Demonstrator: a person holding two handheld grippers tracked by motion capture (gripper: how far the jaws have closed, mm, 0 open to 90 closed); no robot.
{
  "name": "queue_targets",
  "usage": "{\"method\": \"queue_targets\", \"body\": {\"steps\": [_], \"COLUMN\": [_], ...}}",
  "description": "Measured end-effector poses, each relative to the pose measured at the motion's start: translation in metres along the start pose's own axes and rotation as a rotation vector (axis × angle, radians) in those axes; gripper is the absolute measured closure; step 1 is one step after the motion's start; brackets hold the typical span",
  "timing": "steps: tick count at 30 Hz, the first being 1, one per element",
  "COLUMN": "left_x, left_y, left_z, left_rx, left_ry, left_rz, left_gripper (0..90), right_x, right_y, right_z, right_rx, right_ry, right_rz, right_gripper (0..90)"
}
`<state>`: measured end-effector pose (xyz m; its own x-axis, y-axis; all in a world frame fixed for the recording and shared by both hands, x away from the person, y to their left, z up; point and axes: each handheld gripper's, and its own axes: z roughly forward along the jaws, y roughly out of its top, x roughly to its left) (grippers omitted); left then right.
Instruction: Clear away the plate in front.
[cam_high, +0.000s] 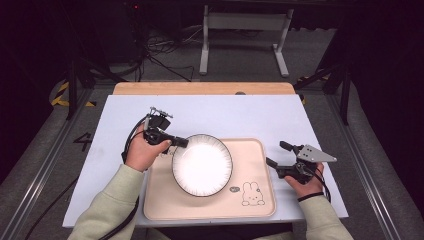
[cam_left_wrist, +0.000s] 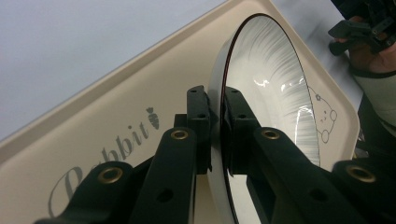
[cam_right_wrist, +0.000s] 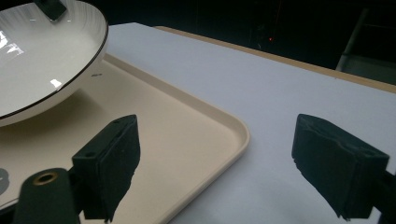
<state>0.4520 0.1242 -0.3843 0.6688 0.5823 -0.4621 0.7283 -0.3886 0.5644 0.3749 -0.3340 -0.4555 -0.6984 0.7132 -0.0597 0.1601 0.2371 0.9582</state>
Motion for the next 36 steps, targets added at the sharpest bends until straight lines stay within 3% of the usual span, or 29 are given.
{"method": "queue_targets", "body": {"steps": [8, 18, 36], "left_x": [-0.004, -0.006, 0.006], "left_y": [-0.001, -0.001, -0.004], "left_z": [0.010, 0.021, 0.039], "left_rx": [0.051, 0.075, 0.040], "left_ry": [-0.029, -0.051, -0.084], "left_rz": [0.005, 0.006, -0.046], "left_gripper": [83.4, 83.3, 83.5], "right_x": [0.000, 0.000, 0.000], "right_y": [0.000, 0.000, 0.000], "right_z": [0.000, 0.000, -0.001], "right_rx": [-0.001, 0.000, -0.009], "right_ry": [0.000, 0.000, -0.002], "right_rz": [0.001, 0.003, 0.008], "right_gripper": [16.1, 16.2, 16.7]}}
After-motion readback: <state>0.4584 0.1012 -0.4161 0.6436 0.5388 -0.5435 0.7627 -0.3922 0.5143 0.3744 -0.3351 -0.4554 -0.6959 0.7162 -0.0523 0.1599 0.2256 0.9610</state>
